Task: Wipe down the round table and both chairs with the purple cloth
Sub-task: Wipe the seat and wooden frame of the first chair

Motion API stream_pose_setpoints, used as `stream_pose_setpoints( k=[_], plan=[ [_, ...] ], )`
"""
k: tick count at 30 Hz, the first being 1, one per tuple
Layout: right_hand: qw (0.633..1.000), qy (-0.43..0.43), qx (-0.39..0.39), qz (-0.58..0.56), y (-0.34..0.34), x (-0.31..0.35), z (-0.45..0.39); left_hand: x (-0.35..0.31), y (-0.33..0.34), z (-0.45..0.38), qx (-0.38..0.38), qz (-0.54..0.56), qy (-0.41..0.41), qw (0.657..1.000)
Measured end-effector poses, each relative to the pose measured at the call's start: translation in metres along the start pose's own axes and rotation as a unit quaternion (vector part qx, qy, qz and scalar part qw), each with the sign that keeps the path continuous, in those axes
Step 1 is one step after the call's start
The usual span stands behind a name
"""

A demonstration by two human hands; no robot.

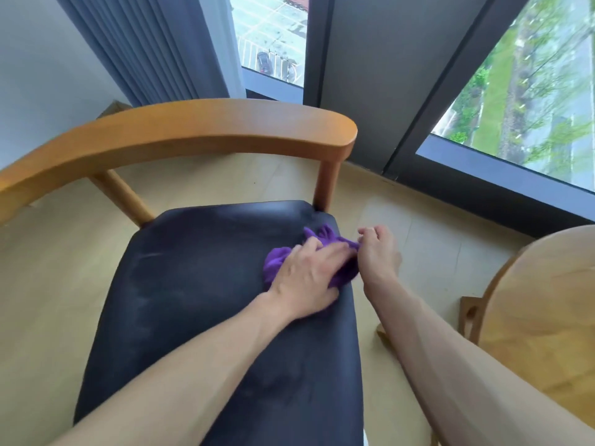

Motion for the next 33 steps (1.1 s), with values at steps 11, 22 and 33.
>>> stream_pose_setpoints(
  k=[11,22,33],
  plan=[
    [0.998,-0.046,0.027,0.027,-0.004,-0.003,0.010,0.047,-0.025,-0.031,-0.055,0.024,-0.309,0.949],
    [0.992,-0.087,0.045,0.083,-0.019,-0.003,0.014,0.034,-0.034,-0.049,0.016,-0.091,-0.188,0.978],
    [0.974,-0.145,0.154,0.075,-0.004,0.000,0.032,-0.050,0.037,0.038,0.175,-0.231,0.192,0.938]
  ],
)
Point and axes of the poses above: each hand's wrist, its own z-axis away from the middle knuckle, its own y-axis out of the palm, x = y × z, the point moved 7 cm from there along -z, towards the middle knuckle, and after that the axes turned 14 degrees about x, right-handed, at the moved point
